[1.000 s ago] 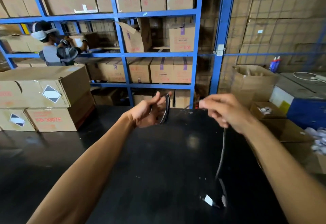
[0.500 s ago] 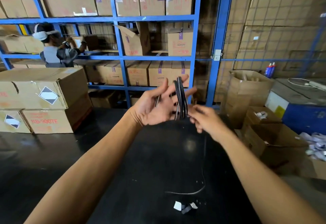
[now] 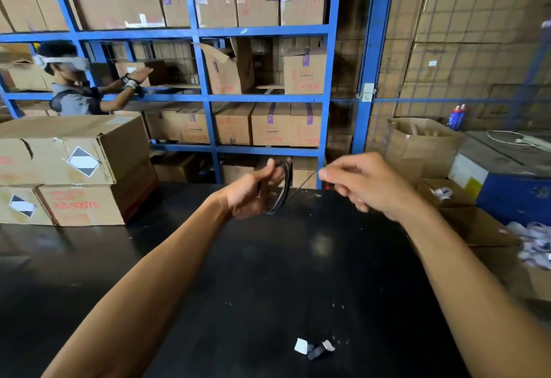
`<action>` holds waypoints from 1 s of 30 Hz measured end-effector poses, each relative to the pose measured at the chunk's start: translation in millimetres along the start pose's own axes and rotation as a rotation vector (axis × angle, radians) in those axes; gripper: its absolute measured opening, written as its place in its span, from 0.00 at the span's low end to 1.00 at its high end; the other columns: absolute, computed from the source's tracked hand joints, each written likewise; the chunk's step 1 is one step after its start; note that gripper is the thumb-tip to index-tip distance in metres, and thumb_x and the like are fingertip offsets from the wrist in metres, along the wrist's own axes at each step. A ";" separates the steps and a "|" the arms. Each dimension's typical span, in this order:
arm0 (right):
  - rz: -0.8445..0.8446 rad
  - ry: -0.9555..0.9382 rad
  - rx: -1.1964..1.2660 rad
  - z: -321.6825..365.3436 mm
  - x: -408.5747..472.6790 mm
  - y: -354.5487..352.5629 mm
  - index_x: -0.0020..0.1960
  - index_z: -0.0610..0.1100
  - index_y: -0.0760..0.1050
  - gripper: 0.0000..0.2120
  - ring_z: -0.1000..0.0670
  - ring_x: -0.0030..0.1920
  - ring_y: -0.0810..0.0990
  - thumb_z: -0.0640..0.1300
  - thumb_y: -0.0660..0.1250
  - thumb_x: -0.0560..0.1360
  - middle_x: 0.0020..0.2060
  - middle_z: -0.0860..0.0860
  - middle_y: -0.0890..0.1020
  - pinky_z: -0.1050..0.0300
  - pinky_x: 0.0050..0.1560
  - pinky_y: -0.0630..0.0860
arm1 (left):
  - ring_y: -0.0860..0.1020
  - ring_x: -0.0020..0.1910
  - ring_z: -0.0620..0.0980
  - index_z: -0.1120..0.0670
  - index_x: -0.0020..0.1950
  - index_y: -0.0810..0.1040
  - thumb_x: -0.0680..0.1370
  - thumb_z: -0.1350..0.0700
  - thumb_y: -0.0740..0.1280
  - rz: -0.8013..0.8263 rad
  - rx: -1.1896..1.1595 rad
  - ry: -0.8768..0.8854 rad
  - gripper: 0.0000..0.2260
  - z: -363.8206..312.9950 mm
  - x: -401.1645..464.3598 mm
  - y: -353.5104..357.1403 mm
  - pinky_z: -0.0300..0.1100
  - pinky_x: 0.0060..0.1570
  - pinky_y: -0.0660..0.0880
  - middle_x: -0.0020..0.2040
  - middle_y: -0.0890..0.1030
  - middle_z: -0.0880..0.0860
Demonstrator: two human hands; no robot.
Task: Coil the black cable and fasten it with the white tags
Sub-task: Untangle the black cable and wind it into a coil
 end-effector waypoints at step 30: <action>0.032 -0.057 -0.023 25.5 2.1 -31.7 0.53 0.50 0.87 0.08 0.52 0.29 0.79 0.41 0.74 0.76 0.36 0.45 0.87 0.65 0.33 0.79 | 0.69 0.36 0.45 0.48 0.43 0.79 0.82 0.39 0.59 -0.018 0.158 -0.099 0.18 -0.5 -5.7 14.3 0.39 0.39 0.67 0.38 0.71 0.47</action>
Point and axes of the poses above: each hand's wrist, its own x-axis towards the middle knuckle, its own y-axis out of the palm, z = x × y, the point moved 5 cm from there along x, towards the middle knuckle
